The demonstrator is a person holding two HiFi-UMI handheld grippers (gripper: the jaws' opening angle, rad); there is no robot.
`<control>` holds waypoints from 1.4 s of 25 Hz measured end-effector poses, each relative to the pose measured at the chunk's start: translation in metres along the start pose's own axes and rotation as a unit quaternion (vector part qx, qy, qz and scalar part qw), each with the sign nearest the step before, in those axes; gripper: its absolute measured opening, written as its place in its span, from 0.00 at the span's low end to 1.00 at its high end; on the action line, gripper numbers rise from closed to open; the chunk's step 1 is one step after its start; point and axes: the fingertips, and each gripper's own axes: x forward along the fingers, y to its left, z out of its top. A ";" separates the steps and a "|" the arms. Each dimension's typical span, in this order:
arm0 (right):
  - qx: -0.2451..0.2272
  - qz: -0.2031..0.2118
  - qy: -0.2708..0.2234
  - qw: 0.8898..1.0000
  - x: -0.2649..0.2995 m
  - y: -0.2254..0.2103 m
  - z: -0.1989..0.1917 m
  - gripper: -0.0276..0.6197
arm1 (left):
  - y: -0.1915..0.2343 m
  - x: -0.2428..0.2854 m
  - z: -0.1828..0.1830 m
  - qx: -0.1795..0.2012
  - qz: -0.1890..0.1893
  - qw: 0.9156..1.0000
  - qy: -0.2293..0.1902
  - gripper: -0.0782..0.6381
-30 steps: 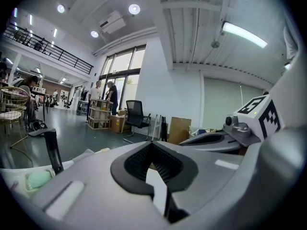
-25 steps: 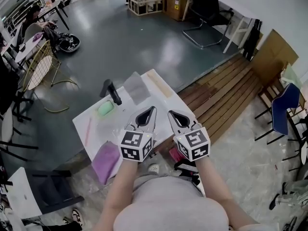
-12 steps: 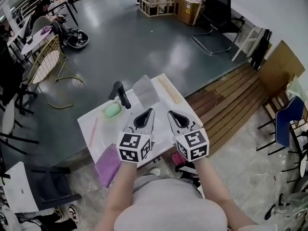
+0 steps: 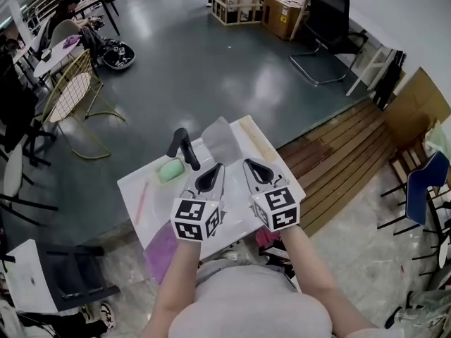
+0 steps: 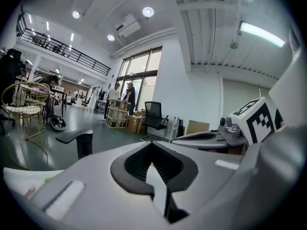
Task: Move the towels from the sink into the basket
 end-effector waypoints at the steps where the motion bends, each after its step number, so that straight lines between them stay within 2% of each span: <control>1: -0.003 0.001 0.003 1.000 0.006 -0.001 0.000 0.07 | 0.003 0.001 0.000 -0.001 0.001 1.000 0.001 0.11; 17: -0.011 0.036 0.065 0.997 0.085 -0.004 -0.030 0.07 | 0.030 0.014 -0.010 0.000 0.014 1.000 0.004 0.11; 18: -0.005 0.036 0.067 0.997 0.089 -0.005 -0.031 0.10 | 0.031 0.014 -0.010 -0.001 0.016 1.000 0.003 0.11; 19: 0.002 0.036 0.068 0.997 0.093 -0.007 -0.033 0.21 | 0.032 0.015 -0.010 -0.001 0.017 1.000 0.002 0.11; 25: 0.029 0.039 0.103 0.993 0.119 -0.016 -0.052 0.35 | 0.037 0.017 -0.012 -0.003 0.016 1.000 0.004 0.11; 35: 0.021 0.058 0.177 0.982 0.164 -0.017 -0.087 0.37 | 0.047 0.020 -0.019 -0.006 0.017 1.000 0.009 0.11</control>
